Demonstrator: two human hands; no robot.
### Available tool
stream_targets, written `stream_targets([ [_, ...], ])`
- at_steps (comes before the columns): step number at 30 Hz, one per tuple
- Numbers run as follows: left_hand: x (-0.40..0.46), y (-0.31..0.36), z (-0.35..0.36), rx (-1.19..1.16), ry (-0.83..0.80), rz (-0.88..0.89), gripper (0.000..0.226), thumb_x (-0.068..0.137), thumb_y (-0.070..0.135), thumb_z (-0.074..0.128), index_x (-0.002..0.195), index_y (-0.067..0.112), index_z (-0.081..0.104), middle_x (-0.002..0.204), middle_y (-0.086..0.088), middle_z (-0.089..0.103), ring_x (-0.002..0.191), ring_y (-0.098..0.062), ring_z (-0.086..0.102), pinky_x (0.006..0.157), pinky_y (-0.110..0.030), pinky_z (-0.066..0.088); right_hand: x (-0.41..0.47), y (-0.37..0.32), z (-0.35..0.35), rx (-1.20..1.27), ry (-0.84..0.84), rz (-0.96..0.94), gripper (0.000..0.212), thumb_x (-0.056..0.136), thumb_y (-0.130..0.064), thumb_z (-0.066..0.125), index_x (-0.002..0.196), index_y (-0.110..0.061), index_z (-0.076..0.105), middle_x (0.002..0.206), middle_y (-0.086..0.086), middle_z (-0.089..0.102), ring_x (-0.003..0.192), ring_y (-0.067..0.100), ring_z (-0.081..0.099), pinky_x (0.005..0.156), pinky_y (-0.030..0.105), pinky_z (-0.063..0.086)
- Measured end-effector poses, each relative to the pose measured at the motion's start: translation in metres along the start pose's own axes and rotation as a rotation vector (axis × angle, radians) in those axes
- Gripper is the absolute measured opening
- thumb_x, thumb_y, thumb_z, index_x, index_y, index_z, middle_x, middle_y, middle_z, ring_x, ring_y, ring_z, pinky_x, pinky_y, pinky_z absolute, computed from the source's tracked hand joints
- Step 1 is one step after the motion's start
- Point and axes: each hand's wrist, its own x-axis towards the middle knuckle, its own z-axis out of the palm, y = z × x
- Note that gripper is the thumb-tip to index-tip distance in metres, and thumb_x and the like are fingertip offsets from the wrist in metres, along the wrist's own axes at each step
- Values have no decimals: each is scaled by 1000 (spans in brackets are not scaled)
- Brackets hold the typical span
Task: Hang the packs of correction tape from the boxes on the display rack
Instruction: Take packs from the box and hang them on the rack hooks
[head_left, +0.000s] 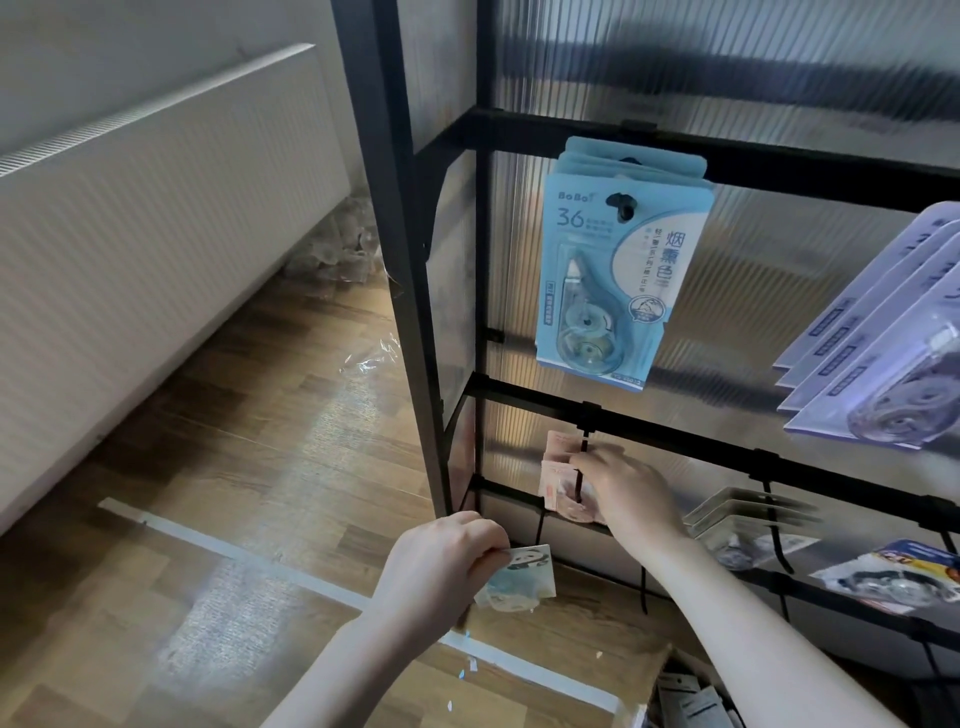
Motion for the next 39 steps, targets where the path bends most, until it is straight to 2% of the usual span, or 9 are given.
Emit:
stream_targets([
  [3,3,10,-10,-2,-13,27,23,93,39,46,97,26,65,94,11,62,82,-9,59,64,-21,43,-6,0,-5,-10,53,14,42,83,-9,61,124,-16,57,124,6,59,108,26,60,82,35,51],
  [8,11,33,-37,14,4,86,23,94,37,47,106,28,65,101,13,61,88,-6,57,58,-7,28,-34,5,-33,5,132,72,33,63,-6,82,93,-15,71,89,2,71,74,22,69,56,32,55],
  [12,20,60,-63,50,29,146,18,92,37,50,100,29,64,97,12,61,87,-9,58,64,-15,34,-68,9,-65,-23,166,116,33,58,-14,86,86,-23,72,76,-7,69,65,14,66,48,24,49],
  [16,22,95,-90,61,76,210,16,90,38,53,93,28,66,94,12,62,86,-9,60,67,-17,39,-108,13,-103,18,158,206,24,90,-22,57,112,-22,65,106,-2,67,94,22,64,72,33,50],
  [21,19,146,-118,87,101,238,19,90,42,51,93,27,64,95,13,62,90,-6,58,73,-19,42,-164,36,-155,34,218,285,19,88,-25,57,106,-29,63,100,-7,65,89,19,64,68,28,48],
  [26,16,194,-126,105,131,235,13,87,40,55,87,28,62,81,16,55,82,-5,57,62,-10,34,-215,87,-193,-102,365,299,12,52,-27,69,64,-30,66,54,-8,55,44,9,56,38,18,39],
  [29,10,227,-122,116,155,231,11,86,39,58,85,29,62,79,18,56,80,-4,57,63,-12,37,-249,112,-213,-80,333,316,12,68,-20,70,77,-26,69,68,-7,62,59,11,63,49,21,45],
  [33,-1,277,-108,111,172,205,11,85,38,60,84,28,65,69,24,47,79,-5,58,56,-8,32,-289,155,-214,-8,330,299,24,94,-22,44,111,-23,60,104,-1,63,97,22,60,78,33,46],
  [39,-7,341,-73,71,119,213,10,85,36,62,86,27,67,69,24,45,80,-7,58,57,-5,29,-337,206,-220,-26,323,343,25,97,-27,38,114,-30,55,110,-8,58,105,14,56,74,30,44],
])
